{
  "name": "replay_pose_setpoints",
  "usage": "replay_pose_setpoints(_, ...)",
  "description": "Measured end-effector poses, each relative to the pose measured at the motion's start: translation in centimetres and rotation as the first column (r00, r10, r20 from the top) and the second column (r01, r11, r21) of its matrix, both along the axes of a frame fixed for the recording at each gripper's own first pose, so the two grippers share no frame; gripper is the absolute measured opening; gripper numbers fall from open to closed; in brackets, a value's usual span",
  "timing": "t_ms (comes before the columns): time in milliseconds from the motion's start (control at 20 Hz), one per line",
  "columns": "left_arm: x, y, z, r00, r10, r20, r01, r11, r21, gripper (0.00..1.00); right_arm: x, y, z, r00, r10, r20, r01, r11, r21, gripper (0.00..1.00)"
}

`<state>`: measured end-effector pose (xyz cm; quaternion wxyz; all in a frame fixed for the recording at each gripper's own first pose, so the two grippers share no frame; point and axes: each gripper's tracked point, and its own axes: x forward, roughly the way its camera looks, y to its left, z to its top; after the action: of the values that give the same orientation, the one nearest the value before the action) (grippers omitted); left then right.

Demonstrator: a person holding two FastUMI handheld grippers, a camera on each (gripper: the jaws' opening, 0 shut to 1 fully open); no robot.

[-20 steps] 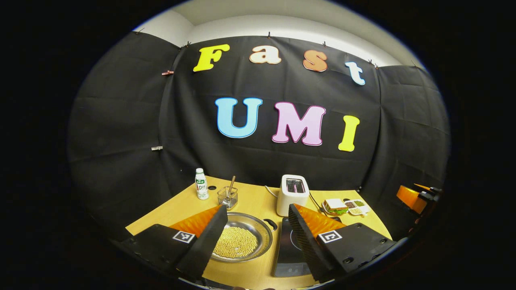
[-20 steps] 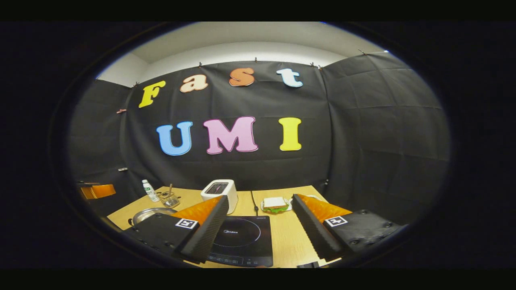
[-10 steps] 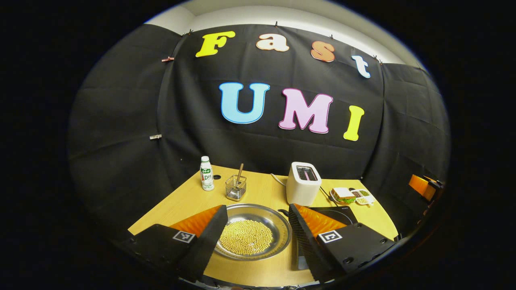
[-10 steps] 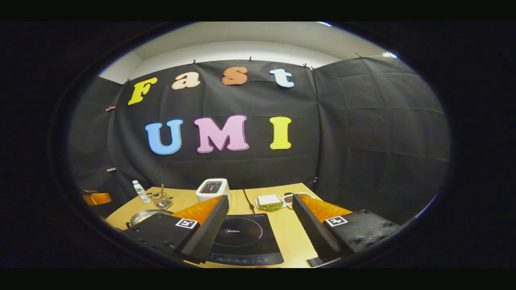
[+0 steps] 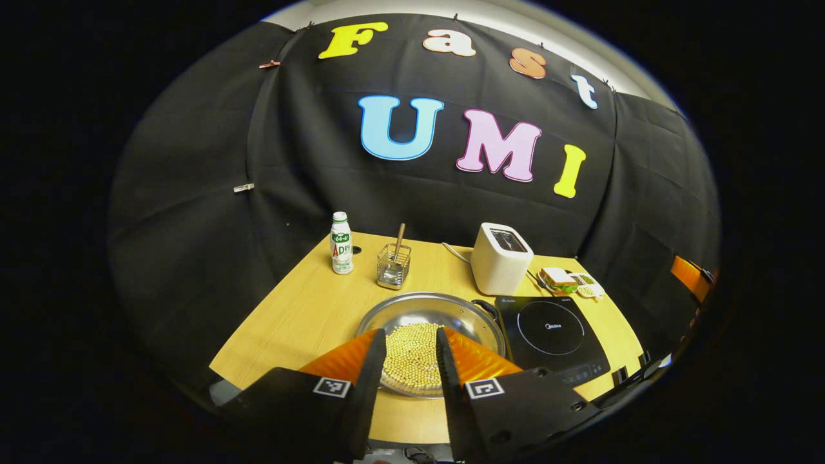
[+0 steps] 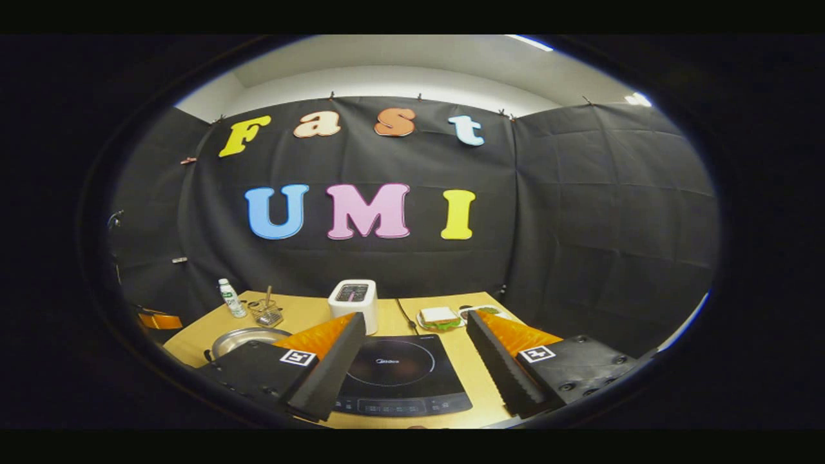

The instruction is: First push the handle of the pot to place it horizontally, then grasp the pot with both hands and set it on the induction cooktop.

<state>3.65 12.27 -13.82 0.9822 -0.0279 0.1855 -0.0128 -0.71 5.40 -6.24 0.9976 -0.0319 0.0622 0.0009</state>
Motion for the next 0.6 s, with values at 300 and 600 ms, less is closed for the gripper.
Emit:
replay_pose_setpoints(300, -0.3, 2.3, -3.8, 0.996, -0.033, -0.087, 0.029, 0.999, -0.045, 0.36, -1.9, 1.7, -0.6, 1.000, 0.021, -0.001, -0.021, 0.999, -0.029, 0.97)
replay_pose_setpoints(600, -1.2, 3.7, -8.7, 0.975, -0.059, -0.213, 0.030, 0.990, -0.137, 0.10, -3.0, 2.0, -1.8, 0.999, -0.001, -0.039, 0.000, 0.999, -0.034, 0.98)
